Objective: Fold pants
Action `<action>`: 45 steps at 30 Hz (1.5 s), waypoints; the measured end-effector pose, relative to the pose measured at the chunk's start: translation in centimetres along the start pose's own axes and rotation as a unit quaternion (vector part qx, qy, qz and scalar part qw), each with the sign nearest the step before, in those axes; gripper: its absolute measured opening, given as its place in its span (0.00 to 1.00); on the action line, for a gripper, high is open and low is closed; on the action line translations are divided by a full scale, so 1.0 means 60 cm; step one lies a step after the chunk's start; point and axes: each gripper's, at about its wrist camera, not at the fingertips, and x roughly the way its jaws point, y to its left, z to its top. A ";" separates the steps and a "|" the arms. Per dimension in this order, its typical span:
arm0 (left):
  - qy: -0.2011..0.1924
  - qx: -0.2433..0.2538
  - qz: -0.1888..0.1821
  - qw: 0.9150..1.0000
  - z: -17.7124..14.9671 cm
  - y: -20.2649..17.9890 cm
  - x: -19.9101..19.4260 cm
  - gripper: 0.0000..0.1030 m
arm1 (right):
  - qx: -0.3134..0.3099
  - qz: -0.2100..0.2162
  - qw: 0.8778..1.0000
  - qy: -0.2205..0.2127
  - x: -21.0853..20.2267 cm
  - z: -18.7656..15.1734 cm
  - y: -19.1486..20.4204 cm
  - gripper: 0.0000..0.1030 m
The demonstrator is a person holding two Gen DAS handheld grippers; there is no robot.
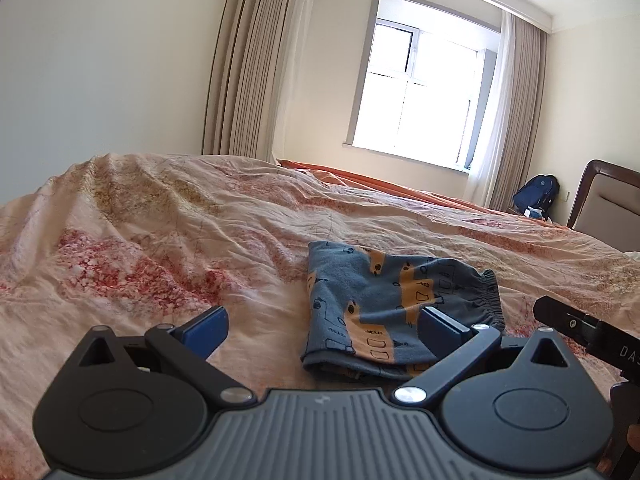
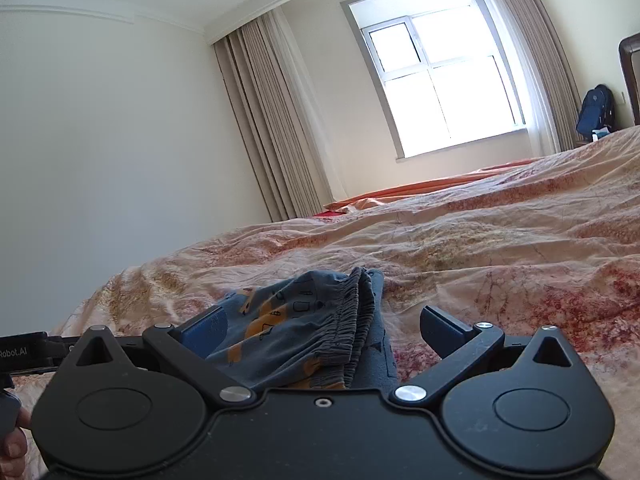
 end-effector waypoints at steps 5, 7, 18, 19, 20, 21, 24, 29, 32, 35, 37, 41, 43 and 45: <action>-0.011 0.010 0.009 1.000 -0.033 0.002 -0.066 1.00 | -0.003 -0.006 1.000 -0.028 -0.078 -0.016 0.036 1.00; -0.013 0.015 0.013 1.000 -0.047 0.003 -0.090 1.00 | -0.007 -0.011 1.000 -0.028 -0.107 -0.031 0.049 1.00; -0.010 0.005 0.057 0.998 -0.119 0.026 -0.179 1.00 | -0.071 -0.021 0.997 0.023 -0.200 -0.098 0.096 1.00; -0.014 0.005 0.058 0.998 -0.122 0.028 -0.184 1.00 | -0.075 -0.021 0.997 0.021 -0.204 -0.100 0.097 1.00; -0.016 0.005 0.058 0.998 -0.125 0.028 -0.188 1.00 | -0.077 -0.022 0.997 0.020 -0.206 -0.101 0.098 1.00; -0.017 0.005 0.057 0.998 -0.127 0.028 -0.190 1.00 | -0.076 -0.023 0.997 0.022 -0.207 -0.102 0.098 1.00; -0.012 0.002 0.059 0.998 -0.133 0.027 -0.190 1.00 | -0.074 -0.030 0.997 0.024 -0.208 -0.103 0.093 1.00; -0.011 0.009 0.056 0.998 -0.138 0.023 -0.188 1.00 | -0.062 -0.037 0.997 0.023 -0.209 -0.103 0.084 1.00; -0.006 0.010 0.057 0.998 -0.140 0.022 -0.184 1.00 | -0.063 -0.035 0.997 0.023 -0.210 -0.104 0.084 1.00; -0.007 0.012 0.057 0.998 -0.141 0.022 -0.184 1.00 | -0.064 -0.034 0.997 0.022 -0.209 -0.105 0.085 1.00; -0.006 0.012 0.057 0.998 -0.141 0.021 -0.183 1.00 | -0.061 -0.034 0.997 0.022 -0.208 -0.105 0.085 1.00; -0.004 0.014 0.055 0.998 -0.142 0.019 -0.180 1.00 | -0.058 -0.035 0.997 0.022 -0.208 -0.104 0.083 1.00; -0.003 0.015 0.056 0.998 -0.141 0.019 -0.179 1.00 | -0.059 -0.035 0.997 0.022 -0.209 -0.104 0.083 1.00; -0.005 0.013 0.054 0.998 -0.142 0.019 -0.179 1.00 | -0.059 -0.034 0.997 0.022 -0.209 -0.104 0.083 1.00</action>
